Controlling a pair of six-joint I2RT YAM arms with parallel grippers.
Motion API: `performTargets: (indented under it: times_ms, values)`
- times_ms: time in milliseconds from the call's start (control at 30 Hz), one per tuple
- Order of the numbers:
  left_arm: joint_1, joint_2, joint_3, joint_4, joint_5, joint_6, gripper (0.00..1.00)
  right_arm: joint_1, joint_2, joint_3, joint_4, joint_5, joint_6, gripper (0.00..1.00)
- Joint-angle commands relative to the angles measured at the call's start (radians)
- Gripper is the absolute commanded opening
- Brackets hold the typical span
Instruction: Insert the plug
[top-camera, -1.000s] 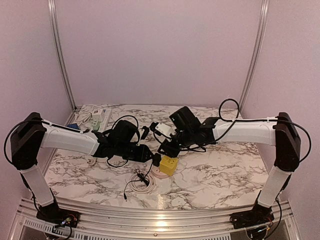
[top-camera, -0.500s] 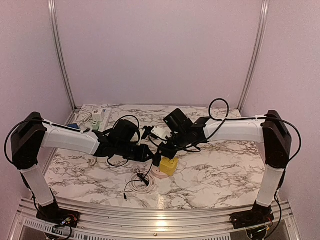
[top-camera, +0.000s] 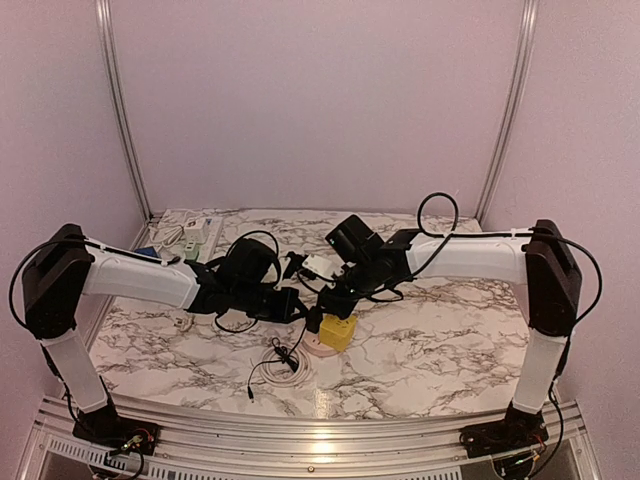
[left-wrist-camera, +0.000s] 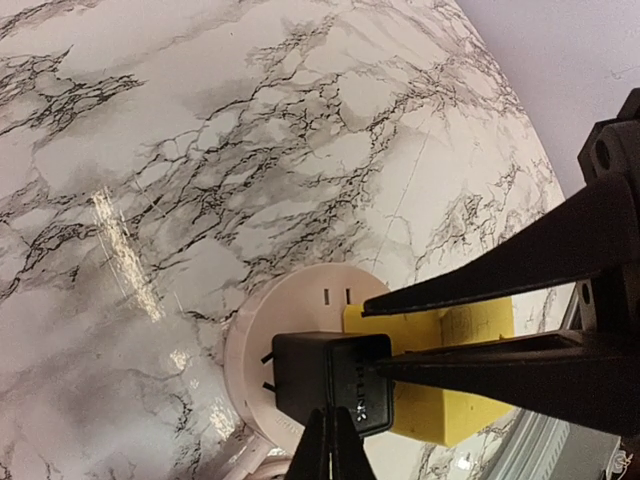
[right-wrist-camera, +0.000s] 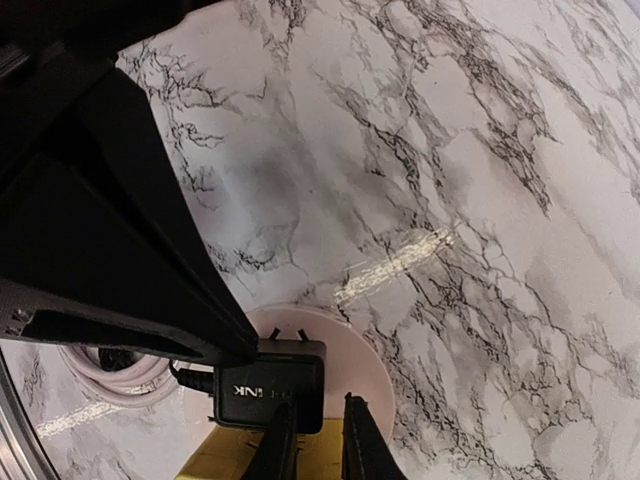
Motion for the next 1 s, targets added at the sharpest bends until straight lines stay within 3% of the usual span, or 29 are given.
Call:
performTargets:
  times_ms: [0,500,967]
  values:
    - [-0.029,0.078,-0.01,-0.121,0.021,0.032,0.0,0.005,0.051,0.013,-0.071,-0.019,-0.014,0.15]
    - [-0.057,0.079,-0.034,-0.075,0.011,0.007,0.0,0.006,0.103,0.024,-0.087,0.006,0.022,0.15]
    - [-0.071,0.07,-0.058,-0.035,-0.018,-0.018,0.0,0.003,0.033,-0.003,-0.023,0.085,0.163,0.17]
